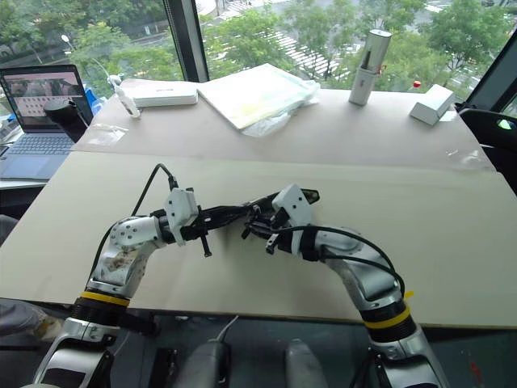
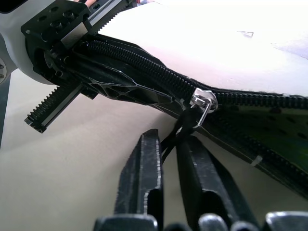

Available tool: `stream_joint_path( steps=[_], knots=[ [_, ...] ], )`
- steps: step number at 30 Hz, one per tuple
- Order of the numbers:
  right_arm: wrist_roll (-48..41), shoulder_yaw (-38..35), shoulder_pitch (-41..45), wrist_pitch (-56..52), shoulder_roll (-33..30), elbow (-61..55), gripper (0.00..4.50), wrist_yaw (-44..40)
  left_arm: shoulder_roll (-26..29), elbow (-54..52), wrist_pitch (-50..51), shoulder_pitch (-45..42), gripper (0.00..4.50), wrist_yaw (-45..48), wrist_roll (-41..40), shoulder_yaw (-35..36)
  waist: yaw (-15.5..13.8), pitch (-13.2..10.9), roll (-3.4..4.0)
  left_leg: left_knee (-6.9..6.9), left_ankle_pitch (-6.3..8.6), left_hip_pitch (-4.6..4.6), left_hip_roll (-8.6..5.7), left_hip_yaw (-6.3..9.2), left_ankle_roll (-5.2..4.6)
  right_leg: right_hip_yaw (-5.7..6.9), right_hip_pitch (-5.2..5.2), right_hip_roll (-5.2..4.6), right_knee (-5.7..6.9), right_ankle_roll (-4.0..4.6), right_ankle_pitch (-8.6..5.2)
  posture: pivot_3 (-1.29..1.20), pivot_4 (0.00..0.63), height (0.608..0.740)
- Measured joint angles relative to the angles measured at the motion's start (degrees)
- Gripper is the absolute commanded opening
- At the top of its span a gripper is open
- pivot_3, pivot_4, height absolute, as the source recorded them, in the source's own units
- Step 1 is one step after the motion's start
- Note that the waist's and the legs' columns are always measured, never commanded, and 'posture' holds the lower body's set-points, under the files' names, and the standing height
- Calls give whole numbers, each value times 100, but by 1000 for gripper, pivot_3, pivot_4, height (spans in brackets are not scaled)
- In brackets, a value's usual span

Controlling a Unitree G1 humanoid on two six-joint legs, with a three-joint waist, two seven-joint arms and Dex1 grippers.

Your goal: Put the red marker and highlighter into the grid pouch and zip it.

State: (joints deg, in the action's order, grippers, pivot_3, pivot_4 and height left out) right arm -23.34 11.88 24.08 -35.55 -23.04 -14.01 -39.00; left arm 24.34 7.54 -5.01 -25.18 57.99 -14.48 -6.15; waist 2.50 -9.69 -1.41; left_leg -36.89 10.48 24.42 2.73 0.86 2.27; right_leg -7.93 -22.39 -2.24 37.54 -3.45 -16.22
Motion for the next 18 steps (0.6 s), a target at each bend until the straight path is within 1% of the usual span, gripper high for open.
stream_joint_path(
  steps=[5,9,10,13,16,18],
  knots=[
    [-49,-176,-46,-1,-188,-10,83,-196,-5,7,-6,3,0,-11,10,-1,-3,0,0,0,0,1,0,0,0,1,1,0,-1,0,0,0,150,738],
    [-26,-273,-93,-1,-325,-10,83,-185,-11,11,-7,3,0,-10,58,-1,2,0,0,0,0,0,0,1,0,1,0,0,-1,0,0,0,150,738],
    [9,-318,-99,7,-425,-8,83,-192,-19,12,-8,3,0,-10,72,-6,0,0,0,0,0,1,0,0,0,1,0,0,-2,0,0,0,150,738],
    [215,-589,-209,186,-1027,190,83,-251,-27,15,-10,18,0,-5,88,-34,-42,-2,-5,-1,0,4,-2,1,0,5,5,-3,-12,-1,0,0,150,738],
    [512,-995,-230,534,-1571,799,83,-221,-27,17,-10,25,0,-7,90,-39,-30,-3,-6,0,0,3,-1,0,0,5,4,-4,-12,0,0,0,150,738],
    [632,-1218,-213,666,-1741,1064,83,-206,-23,17,-10,28,0,-7,90,-39,-15,-3,-6,3,0,1,-1,0,0,5,3,-3,-13,0,0,0,150,738]
  ],
)
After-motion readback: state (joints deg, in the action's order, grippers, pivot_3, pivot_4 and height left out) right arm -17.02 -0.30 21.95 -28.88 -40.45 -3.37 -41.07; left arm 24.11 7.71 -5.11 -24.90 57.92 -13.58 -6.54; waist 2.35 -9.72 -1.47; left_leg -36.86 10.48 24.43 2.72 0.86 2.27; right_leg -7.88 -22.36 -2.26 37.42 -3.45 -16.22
